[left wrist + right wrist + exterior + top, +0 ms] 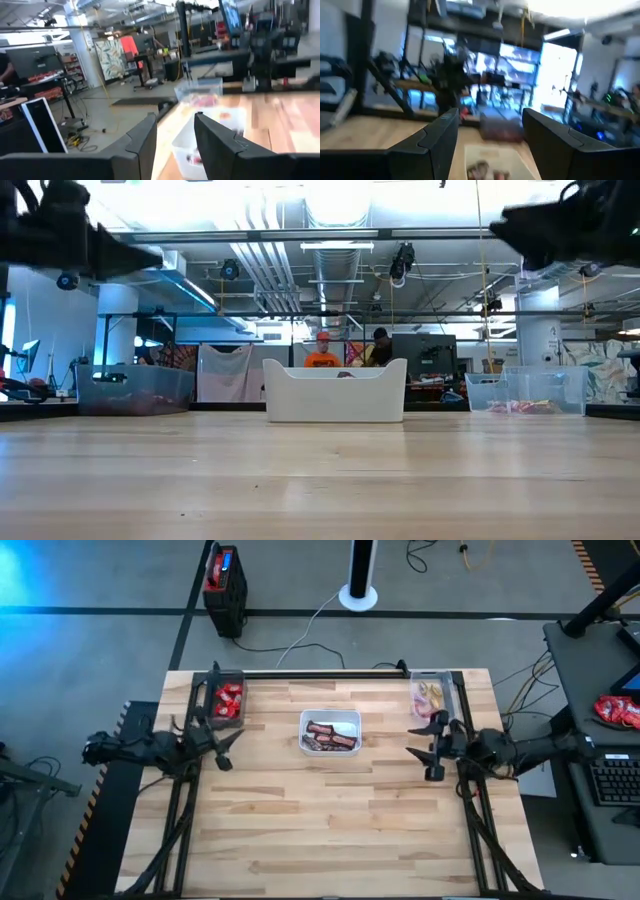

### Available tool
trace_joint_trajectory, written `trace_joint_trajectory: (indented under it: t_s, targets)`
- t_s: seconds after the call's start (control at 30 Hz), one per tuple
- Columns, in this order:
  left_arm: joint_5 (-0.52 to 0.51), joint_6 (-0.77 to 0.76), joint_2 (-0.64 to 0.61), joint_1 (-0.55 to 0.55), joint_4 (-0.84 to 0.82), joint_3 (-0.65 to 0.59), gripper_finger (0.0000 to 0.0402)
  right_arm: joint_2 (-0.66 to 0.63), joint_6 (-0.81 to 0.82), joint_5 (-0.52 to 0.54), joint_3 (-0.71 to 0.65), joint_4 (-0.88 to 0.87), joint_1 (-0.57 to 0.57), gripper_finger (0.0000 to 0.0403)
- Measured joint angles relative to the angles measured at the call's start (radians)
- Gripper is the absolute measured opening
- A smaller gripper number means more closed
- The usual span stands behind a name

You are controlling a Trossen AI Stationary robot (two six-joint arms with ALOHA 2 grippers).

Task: Sort candy by brand, put in halloween buckets
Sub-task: Return to Home Position

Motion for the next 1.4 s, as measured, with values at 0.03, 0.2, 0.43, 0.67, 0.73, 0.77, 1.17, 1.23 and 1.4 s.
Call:
trace_joint_trajectory:
  t_s: [0.03,0.2,0.43,0.67,0.73,0.77,1.17,1.23,1.4]
  targets:
    - [0.000,-0.001,0.000,0.000,-0.001,-0.017,0.0116,-0.013,0.000,-0.021,0.000,0.001,0.000,0.0215]
    - [-0.005,-0.007,0.000,0.001,0.061,-0.109,0.0115,-0.060,-0.009,-0.025,0.000,0.004,0.000,0.0215]
    - [0.020,-0.047,0.018,0.001,0.111,-0.120,0.0115,-0.091,0.039,-0.022,-0.001,0.023,0.000,0.0215]
    - [0.000,-0.050,0.025,0.001,0.107,-0.111,0.0116,-0.074,0.053,-0.019,-0.001,0.016,0.000,0.0215]
    - [0.000,-0.050,0.025,0.001,0.107,-0.111,0.0116,-0.072,0.053,-0.019,-0.001,0.015,0.000,0.0215]
    - [0.000,-0.050,0.025,0.001,0.107,-0.111,0.0116,-0.072,0.053,-0.019,-0.001,0.015,0.000,0.0215]
    - [0.001,-0.050,0.026,0.001,0.107,-0.110,0.0116,-0.073,0.053,-0.019,-0.002,0.016,0.000,0.0215]
    - [0.001,-0.050,0.026,0.001,0.107,-0.110,0.0116,-0.073,0.053,-0.019,-0.002,0.016,0.000,0.0215]
    - [0.001,-0.050,0.026,0.001,0.107,-0.109,0.0116,-0.073,0.052,-0.019,-0.002,0.016,0.000,0.0215]
